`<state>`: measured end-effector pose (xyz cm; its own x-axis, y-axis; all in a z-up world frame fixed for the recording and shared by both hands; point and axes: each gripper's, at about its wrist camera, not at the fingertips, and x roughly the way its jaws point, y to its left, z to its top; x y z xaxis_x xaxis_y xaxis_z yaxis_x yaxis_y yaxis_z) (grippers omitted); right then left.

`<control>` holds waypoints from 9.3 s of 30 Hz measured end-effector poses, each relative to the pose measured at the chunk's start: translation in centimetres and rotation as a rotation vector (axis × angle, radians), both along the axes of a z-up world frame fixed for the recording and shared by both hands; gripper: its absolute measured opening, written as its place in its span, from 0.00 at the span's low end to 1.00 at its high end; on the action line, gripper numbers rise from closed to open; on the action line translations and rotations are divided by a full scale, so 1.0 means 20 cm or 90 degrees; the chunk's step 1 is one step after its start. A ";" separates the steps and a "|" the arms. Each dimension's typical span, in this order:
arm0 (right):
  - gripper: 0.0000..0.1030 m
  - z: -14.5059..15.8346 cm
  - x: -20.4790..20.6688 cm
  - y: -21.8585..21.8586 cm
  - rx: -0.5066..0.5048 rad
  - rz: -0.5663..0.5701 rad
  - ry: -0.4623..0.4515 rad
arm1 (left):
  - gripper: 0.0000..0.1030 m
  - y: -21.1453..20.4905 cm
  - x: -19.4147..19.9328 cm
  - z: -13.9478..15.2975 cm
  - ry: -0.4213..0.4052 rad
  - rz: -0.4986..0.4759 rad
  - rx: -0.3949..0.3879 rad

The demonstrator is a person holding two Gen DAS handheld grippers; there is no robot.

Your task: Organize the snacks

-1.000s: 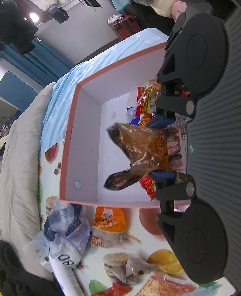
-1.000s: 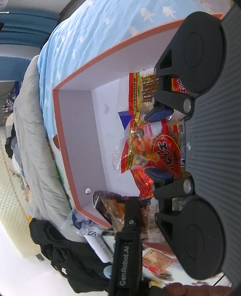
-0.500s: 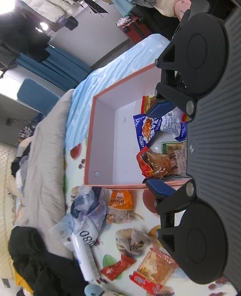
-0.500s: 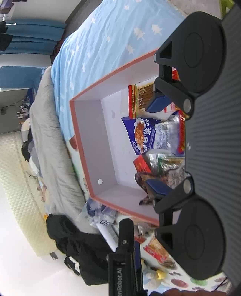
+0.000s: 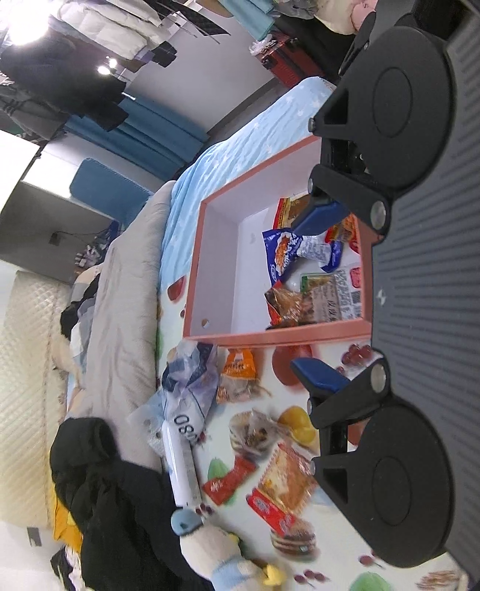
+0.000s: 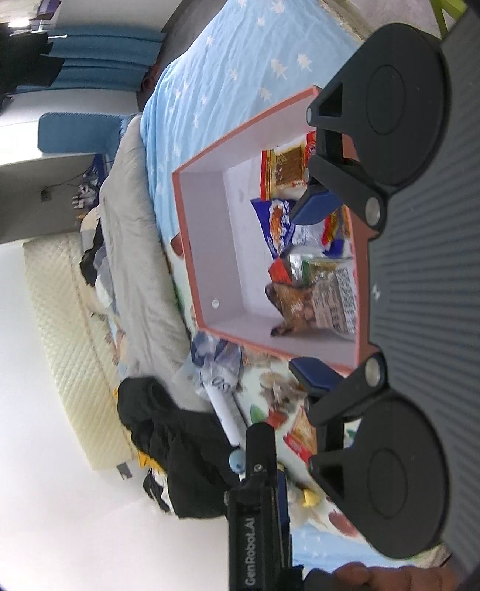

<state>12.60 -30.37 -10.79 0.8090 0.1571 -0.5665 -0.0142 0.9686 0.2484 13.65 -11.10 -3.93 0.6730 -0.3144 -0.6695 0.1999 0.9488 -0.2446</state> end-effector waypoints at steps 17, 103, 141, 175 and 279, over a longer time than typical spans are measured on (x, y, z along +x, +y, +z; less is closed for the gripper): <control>0.78 0.00 -0.34 0.24 -0.005 0.095 -0.038 | 0.75 0.36 -0.56 -0.05 -0.023 0.086 0.029; 0.65 -0.82 1.45 1.19 -0.064 0.220 0.175 | 0.60 1.01 1.87 -1.17 0.224 0.273 0.038; 0.34 -0.50 0.67 1.00 -0.128 0.202 0.119 | 0.30 0.96 0.63 -0.65 0.150 0.198 0.018; 0.34 -0.02 -0.14 0.46 -0.066 0.106 -0.017 | 0.30 0.55 -0.24 -0.22 0.053 0.103 -0.014; 0.75 0.07 -0.27 0.08 -0.004 0.022 -0.041 | 0.28 0.17 -0.35 0.06 -0.021 0.006 -0.031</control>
<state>7.11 -28.78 -9.38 0.8380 0.1812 -0.5146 -0.0627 0.9690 0.2391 6.69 -7.78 -2.71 0.6977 -0.3399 -0.6306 0.2002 0.9377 -0.2839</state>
